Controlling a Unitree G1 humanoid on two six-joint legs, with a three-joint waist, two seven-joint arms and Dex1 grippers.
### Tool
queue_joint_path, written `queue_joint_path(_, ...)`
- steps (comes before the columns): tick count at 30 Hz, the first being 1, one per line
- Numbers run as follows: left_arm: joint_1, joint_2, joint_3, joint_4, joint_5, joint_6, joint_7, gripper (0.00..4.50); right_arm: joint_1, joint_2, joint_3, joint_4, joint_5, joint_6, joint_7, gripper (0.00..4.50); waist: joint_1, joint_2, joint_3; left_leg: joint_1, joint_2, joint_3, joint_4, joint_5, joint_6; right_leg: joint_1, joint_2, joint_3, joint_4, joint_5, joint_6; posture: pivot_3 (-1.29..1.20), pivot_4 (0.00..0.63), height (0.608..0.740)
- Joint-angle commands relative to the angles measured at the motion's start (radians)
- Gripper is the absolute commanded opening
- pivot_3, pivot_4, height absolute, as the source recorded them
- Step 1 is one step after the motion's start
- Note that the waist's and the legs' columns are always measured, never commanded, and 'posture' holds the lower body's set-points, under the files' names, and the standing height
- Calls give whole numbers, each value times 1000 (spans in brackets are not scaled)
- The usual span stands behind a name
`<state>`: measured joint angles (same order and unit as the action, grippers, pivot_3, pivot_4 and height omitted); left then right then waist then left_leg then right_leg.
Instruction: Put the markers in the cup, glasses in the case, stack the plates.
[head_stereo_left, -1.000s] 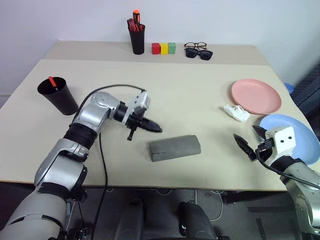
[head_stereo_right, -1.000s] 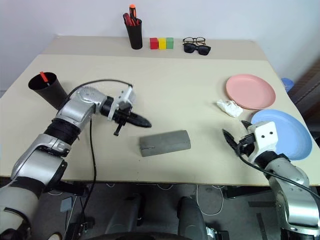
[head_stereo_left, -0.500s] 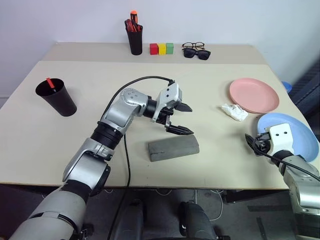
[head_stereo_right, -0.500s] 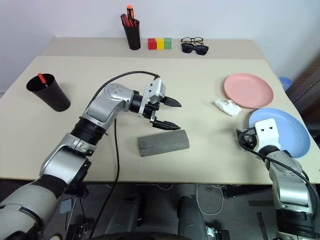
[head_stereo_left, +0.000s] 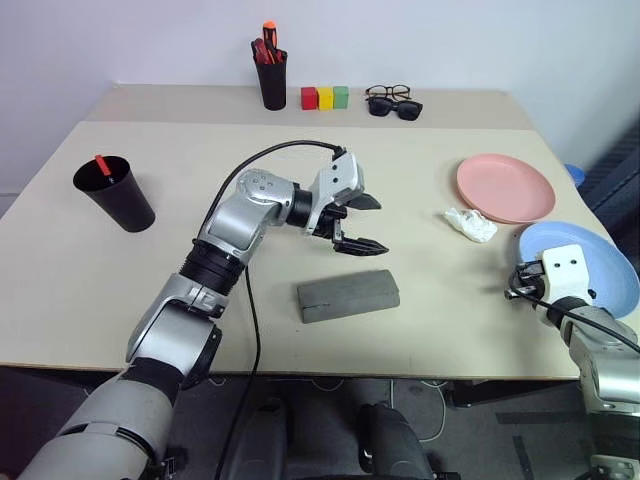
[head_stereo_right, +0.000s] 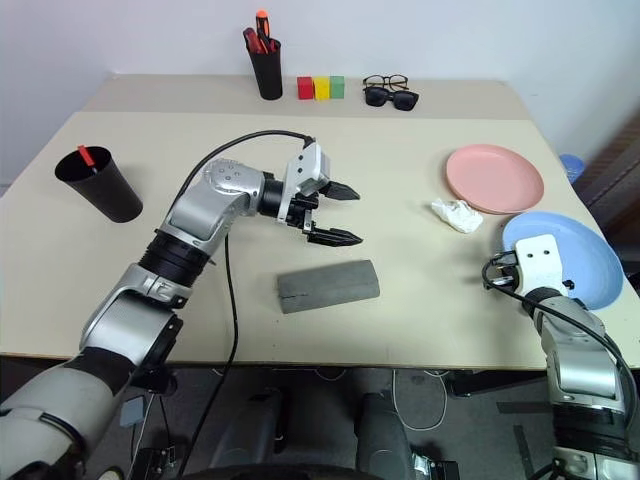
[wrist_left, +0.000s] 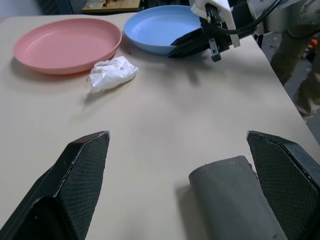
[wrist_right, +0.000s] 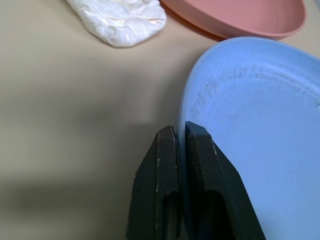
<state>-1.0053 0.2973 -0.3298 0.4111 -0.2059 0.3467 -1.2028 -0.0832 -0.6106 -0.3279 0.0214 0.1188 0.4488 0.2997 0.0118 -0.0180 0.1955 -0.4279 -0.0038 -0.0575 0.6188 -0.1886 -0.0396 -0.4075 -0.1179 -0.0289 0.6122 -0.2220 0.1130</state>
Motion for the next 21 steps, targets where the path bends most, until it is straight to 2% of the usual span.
queue_joint_path(1, 9, 5, 29, -55, -6, 11, 8, 4500, -60, -11, -53, -45, -34, 3, -91, 105, -1, 1, 0, 0, 0, 0, 0, 0, 0, 0, 0, 0, 0, 0, 0, 0, 150, 740)
queue_joint_path(5, 26, 5, 35, -80, -13, 34, 23, 4500, -184, -43, -17, 21, -56, -53, -99, 105, -8, 2, 1, 0, 0, 0, 0, 0, 0, -1, 0, 0, 1, 0, 0, 0, 150, 740)
queue_joint_path(9, 67, 10, 32, -135, -18, 67, 39, 4500, -374, -71, 77, 234, -96, -172, -39, 105, -26, 2, 1, 1, 0, 0, 0, 0, 0, 0, 0, 0, 1, 0, 0, 0, 150, 740)
queue_joint_path(17, 174, 39, 59, -304, -28, 176, 124, 4500, -835, -47, 250, 928, -213, -535, 22, 105, -33, 5, 3, 2, 0, 1, -3, 0, 0, -1, 1, 1, 2, 2, 4, 0, 150, 740)
queue_joint_path(21, 237, 79, 82, -406, -42, 242, 167, 4500, -973, 1, 290, 1143, -246, -629, 15, 105, -34, 5, 3, 2, 0, 0, -4, 0, 0, -1, 1, 1, 1, 2, 5, 0, 150, 740)
